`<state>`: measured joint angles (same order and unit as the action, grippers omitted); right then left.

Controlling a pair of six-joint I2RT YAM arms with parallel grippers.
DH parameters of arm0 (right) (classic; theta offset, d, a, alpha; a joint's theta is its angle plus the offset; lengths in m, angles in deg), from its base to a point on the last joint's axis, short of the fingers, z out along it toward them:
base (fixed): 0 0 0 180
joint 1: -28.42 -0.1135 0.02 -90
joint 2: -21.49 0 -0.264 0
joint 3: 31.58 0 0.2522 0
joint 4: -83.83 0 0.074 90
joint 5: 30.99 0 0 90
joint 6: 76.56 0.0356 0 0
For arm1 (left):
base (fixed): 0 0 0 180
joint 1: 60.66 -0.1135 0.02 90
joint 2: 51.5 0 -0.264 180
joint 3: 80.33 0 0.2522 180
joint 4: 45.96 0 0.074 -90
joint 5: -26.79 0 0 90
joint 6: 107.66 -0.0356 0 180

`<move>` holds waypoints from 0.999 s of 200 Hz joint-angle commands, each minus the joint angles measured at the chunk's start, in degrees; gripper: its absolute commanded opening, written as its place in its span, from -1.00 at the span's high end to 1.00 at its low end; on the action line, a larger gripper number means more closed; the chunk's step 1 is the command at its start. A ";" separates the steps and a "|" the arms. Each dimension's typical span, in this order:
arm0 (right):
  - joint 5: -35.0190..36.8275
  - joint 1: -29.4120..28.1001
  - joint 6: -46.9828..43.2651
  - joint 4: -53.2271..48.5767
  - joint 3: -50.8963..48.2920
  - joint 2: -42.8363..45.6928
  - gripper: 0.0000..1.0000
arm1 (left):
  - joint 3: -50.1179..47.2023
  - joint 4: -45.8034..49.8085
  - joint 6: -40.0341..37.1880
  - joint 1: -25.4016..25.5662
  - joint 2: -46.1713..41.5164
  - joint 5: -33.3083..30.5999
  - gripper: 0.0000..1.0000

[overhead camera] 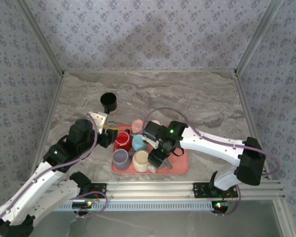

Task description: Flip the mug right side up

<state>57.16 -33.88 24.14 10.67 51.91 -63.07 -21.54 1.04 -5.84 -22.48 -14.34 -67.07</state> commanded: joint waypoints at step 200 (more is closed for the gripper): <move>-2.98 2.71 -4.53 4.89 -4.29 -10.09 -0.52 | 0.05 -0.89 -1.26 0.23 0.52 0.86 -0.09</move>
<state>55.72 -31.55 21.52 13.34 50.36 -69.56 -21.54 1.02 -6.26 -22.48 -13.53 -67.05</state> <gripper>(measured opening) 0.756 0.546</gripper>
